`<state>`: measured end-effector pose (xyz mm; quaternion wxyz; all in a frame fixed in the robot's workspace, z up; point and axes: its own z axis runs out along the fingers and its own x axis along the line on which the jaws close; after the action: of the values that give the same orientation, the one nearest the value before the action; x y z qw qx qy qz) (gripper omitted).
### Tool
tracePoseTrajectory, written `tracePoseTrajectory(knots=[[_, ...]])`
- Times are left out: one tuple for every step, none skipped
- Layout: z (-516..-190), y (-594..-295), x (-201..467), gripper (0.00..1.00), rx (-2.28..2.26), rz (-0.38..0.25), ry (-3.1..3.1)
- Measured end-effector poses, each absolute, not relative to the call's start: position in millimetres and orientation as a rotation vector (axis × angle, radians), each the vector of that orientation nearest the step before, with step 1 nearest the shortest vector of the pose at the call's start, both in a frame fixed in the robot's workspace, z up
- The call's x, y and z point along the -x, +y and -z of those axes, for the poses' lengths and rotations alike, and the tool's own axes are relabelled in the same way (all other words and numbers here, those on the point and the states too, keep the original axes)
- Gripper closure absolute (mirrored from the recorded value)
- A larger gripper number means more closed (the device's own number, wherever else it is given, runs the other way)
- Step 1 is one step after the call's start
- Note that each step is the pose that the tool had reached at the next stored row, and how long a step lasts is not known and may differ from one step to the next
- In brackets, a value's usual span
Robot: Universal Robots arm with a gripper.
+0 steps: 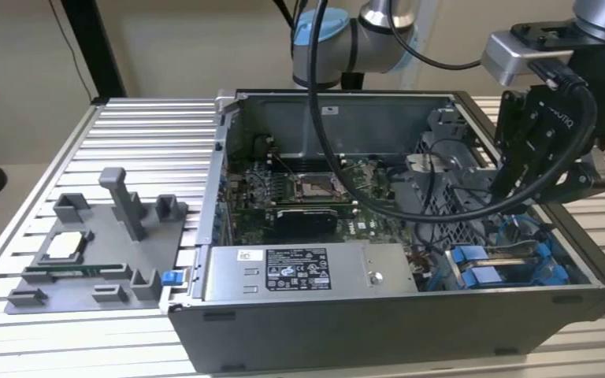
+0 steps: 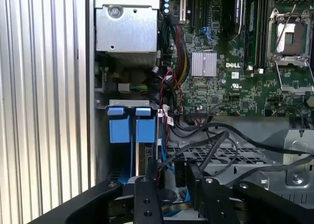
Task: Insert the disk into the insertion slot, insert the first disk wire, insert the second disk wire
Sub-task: 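Insert the first disk wire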
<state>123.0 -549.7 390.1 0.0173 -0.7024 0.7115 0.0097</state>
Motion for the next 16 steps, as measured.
tracePoseTrajectory(knots=[[-389.9,-549.7,-122.9,0.00,2.182,-0.030,2.211],[-389.7,-549.6,-122.9,0.00,2.182,-0.029,2.210],[-389.4,-549.6,-122.9,0.00,2.181,-0.028,2.210],[-389.1,-549.5,-122.9,0.00,2.181,-0.027,2.209],[-388.8,-549.2,-122.9,0.00,2.181,-0.027,2.209],[-388.8,-548.9,-122.9,0.00,2.181,-0.026,2.209],[-388.6,-548.4,-122.9,0.00,2.181,-0.026,2.209],[-388.4,-547.6,-122.8,0.00,2.180,-0.025,2.208],[-388.2,-547.0,-122.8,0.00,2.180,-0.025,2.208],[-388.0,-546.4,-122.8,0.00,2.180,-0.025,2.208],[-387.8,-545.9,-122.8,0.00,2.180,-0.024,2.208],[-387.6,-545.4,-122.8,0.00,2.180,-0.024,2.208],[-387.4,-544.9,-122.8,0.00,2.180,-0.024,2.208],[-387.4,-544.6,-122.8,0.00,2.179,-0.023,2.207],[-387.3,-544.2,-122.8,0.00,2.179,-0.022,2.207],[-387.3,-543.8,-122.8,0.00,2.179,-0.022,2.207]])
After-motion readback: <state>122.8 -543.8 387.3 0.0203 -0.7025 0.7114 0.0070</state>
